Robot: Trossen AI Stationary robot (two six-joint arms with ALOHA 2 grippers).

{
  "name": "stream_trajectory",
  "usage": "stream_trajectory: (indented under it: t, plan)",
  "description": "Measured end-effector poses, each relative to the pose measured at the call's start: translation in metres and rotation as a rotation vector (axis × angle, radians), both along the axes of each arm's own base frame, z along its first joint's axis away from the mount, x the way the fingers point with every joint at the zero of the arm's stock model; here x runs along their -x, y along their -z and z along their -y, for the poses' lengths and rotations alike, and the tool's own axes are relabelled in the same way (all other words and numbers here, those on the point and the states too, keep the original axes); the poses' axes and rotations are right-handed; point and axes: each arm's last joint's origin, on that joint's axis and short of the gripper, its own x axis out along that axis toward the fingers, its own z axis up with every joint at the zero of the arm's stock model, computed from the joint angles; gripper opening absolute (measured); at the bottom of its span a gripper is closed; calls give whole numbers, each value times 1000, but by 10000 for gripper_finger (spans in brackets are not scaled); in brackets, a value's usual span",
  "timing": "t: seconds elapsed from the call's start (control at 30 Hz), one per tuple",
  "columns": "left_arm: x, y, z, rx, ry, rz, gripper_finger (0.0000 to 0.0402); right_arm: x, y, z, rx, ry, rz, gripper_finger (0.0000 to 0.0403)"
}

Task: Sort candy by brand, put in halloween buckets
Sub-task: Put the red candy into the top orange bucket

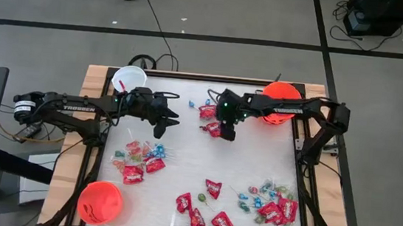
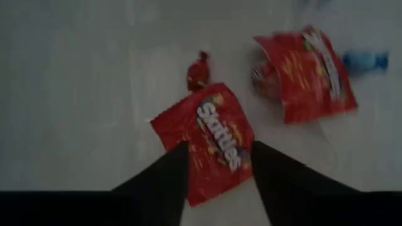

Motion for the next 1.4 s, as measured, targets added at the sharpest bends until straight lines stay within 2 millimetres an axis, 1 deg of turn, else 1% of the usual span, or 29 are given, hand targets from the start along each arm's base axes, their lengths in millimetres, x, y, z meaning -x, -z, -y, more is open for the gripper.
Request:
stream_trajectory:
  t: [0.1, 0.17, 0.23, 0.3, 0.4, 0.47, 0.53, 0.6, 0.67, 0.73, 0.8, 0.83, 0.87, 0.97, 1.13, 1.23, 1.4]
  plan:
    - [0, 0, 0, 1, 1, -3, 156, -5, 12, -7, 56, -53, -6, 248]
    - [0, 1, 0, 2, 1, -6, 156, -9, 20, -7, 75, -47, -20, 274]
    - [0, 1, 1, 3, 2, -6, 156, -10, 30, -6, 90, -33, -63, 290]
    - [0, 1, 1, 4, 3, -7, 156, -11, 41, -4, 104, -22, -104, 297]
    - [0, 1, 1, 6, 3, -12, 156, -13, 52, -2, 85, -13, -130, 295]
    - [0, 1, 1, 7, 3, -13, 156, -14, 60, -1, 45, -6, -145, 284]
    - [0, 2, 1, 9, 3, -20, 156, -13, 63, 1, 8, 27, -158, 263]
    - [1, 3, 1, 12, 2, -30, 156, -11, 63, 2, -24, 58, -156, 225]
    - [1, 4, 1, 14, 2, -36, 156, -10, 57, 4, -55, 86, -136, 172]
    - [1, 4, 1, 13, -2, -39, 156, -6, 48, 5, -70, 92, -121, 109]
    - [1, 4, 1, 11, -9, -45, 156, -2, 33, 6, -77, 95, -88, 41]
    - [1, 4, 1, 9, -14, -46, 156, 0, 26, 7, -77, 96, -69, 22]
    - [2, 4, 1, 7, -16, -47, 156, 3, 19, 8, -75, 100, -51, 14]
    - [2, 4, 1, 4, -24, -50, 156, 13, -8, 11, -63, 160, 12, 12]
    - [2, 4, 0, -7, -45, -53, 156, 38, -48, 15, -20, 240, 82, 4]
    - [2, 5, 0, -7, -46, -53, 156, 61, -71, 18, 30, 340, 85, 3]
    - [2, 5, 0, -9, -50, -54, 156, 108, -97, 27, 154, 617, 14, 2]
